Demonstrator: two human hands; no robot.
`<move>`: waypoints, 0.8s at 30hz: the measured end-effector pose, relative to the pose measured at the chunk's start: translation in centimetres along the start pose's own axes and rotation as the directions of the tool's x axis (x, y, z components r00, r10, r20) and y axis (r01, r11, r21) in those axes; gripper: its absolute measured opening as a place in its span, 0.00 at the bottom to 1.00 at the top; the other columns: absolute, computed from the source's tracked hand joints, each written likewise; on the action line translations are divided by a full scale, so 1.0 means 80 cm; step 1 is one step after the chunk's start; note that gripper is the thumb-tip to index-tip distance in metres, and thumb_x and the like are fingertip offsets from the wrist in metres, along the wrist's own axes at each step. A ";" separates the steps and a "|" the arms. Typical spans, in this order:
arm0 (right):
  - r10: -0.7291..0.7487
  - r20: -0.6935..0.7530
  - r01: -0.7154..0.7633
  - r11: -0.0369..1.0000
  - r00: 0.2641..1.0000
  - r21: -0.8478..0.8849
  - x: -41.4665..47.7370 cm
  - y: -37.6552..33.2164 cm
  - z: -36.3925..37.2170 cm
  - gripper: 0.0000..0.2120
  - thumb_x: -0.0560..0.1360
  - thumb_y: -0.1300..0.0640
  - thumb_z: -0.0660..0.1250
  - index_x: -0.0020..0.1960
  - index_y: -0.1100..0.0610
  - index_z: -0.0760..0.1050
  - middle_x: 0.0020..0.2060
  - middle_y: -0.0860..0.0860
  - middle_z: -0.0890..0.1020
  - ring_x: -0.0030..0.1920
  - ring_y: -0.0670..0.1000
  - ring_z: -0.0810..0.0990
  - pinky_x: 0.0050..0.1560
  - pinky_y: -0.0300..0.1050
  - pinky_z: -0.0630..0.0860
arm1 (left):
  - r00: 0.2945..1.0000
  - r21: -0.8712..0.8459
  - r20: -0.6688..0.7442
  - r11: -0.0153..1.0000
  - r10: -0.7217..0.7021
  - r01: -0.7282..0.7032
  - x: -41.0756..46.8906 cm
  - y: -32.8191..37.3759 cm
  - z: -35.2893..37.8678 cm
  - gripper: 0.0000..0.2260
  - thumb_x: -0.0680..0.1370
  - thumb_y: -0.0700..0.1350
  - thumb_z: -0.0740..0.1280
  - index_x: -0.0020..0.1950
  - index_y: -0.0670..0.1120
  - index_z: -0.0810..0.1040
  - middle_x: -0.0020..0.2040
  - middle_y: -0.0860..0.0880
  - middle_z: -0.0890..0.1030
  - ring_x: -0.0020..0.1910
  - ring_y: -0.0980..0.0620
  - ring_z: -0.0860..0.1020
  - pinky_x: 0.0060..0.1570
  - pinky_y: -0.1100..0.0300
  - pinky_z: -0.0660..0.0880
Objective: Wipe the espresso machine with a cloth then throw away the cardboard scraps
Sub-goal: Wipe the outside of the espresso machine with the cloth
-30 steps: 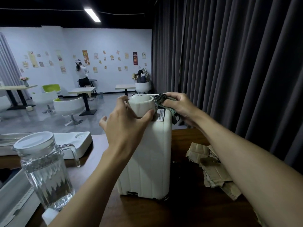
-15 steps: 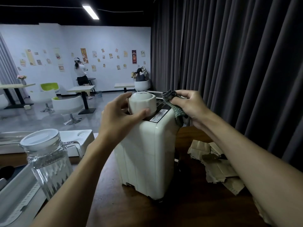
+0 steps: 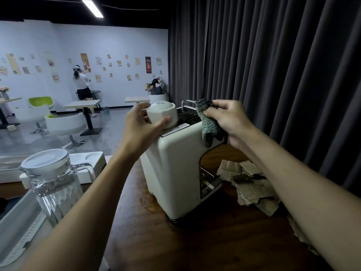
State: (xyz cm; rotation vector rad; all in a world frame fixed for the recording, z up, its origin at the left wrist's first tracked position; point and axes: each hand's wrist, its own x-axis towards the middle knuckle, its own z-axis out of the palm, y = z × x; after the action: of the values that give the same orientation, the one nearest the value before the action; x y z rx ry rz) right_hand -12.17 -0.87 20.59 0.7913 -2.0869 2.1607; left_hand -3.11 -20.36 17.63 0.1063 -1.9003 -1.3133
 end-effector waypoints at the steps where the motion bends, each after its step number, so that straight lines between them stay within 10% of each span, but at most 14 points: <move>1: 0.001 -0.006 -0.001 1.000 1.000 0.004 -0.002 0.000 0.000 0.06 0.73 0.68 0.68 0.47 0.60 0.83 0.39 0.57 0.83 0.39 0.52 0.81 0.37 0.44 0.79 | 1.000 -0.043 -0.002 0.999 -0.019 0.019 0.000 0.001 0.000 0.30 0.70 0.40 0.79 0.69 0.39 0.72 0.55 0.43 0.83 0.48 0.53 0.84 0.47 0.55 0.83; 18: 0.086 -0.221 -0.052 0.987 0.971 0.153 -0.040 -0.026 0.007 0.10 0.71 0.69 0.69 0.37 0.56 0.80 0.36 0.57 0.83 0.35 0.53 0.81 0.36 0.51 0.82 | 0.984 -0.094 0.177 0.996 0.009 0.007 0.007 0.012 -0.009 0.27 0.72 0.40 0.77 0.69 0.41 0.75 0.55 0.47 0.85 0.51 0.53 0.85 0.49 0.63 0.80; 24: 0.072 -0.208 -0.057 0.995 0.976 0.077 -0.042 -0.013 -0.006 0.07 0.74 0.67 0.69 0.46 0.56 0.81 0.37 0.53 0.82 0.36 0.48 0.80 0.33 0.38 0.78 | 0.976 -0.087 0.214 0.994 -0.044 0.064 0.005 0.016 0.012 0.27 0.77 0.41 0.72 0.75 0.43 0.70 0.61 0.47 0.81 0.57 0.54 0.82 0.52 0.61 0.80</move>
State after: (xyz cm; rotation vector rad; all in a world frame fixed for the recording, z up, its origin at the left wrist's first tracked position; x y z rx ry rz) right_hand -9.02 0.77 20.32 0.4796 -1.9689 2.2500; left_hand -3.54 -19.20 18.79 -0.0317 -2.0206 -1.4985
